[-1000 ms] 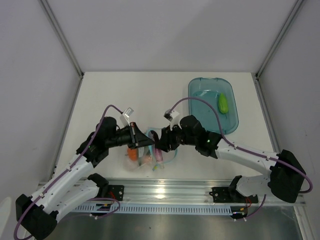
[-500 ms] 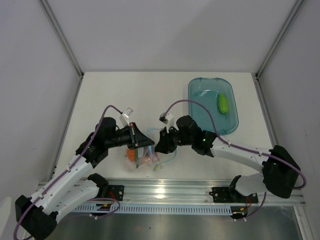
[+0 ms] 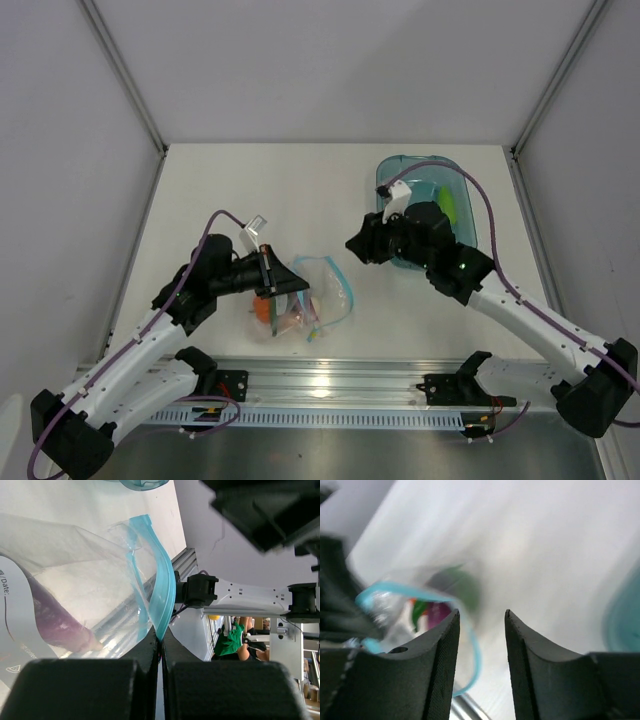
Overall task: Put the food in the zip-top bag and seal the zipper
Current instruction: Place the fake vegetable in the zipper food storage bag, then pick up the fake vegetable from the bin.
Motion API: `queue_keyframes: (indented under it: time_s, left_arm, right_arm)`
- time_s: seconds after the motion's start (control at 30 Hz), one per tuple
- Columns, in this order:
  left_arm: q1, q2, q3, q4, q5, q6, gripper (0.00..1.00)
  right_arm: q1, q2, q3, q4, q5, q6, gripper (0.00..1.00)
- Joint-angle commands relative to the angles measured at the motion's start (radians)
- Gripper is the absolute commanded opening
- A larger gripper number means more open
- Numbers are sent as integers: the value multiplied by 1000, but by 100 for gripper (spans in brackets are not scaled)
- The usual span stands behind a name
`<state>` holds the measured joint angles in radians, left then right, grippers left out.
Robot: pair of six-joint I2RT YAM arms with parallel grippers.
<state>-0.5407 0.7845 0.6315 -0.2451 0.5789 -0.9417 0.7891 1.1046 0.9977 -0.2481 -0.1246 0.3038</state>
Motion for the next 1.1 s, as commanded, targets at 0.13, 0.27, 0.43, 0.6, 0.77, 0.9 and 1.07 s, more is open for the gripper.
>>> queue_keyframes:
  time_s: [0.13, 0.27, 0.43, 0.6, 0.77, 0.9, 1.07]
  left_arm:
    - [5, -25, -13, 46, 9, 6, 1]
    - [5, -30, -23, 56, 15, -2, 1]
    - [5, -28, -39, 75, 24, -6, 1]
    - [5, -21, -39, 89, 33, -6, 1]
    - [5, -11, -53, 104, 41, -11, 1]
    - [5, -5, -52, 107, 48, -11, 1]
    - [5, -8, -50, 101, 41, -9, 1]
  right_arm:
    - [-302, 66, 76, -100, 177, 127, 51]
    - [-441, 170, 110, -112, 197, 170, 52]
    - [-511, 346, 183, -121, 324, 155, 61]
    - [-536, 500, 280, -154, 474, 90, 77]
    - [-570, 699, 400, -164, 572, 22, 77]
    - [-573, 803, 487, -197, 640, -2, 75]
    - [-588, 880, 556, -217, 683, -51, 75]
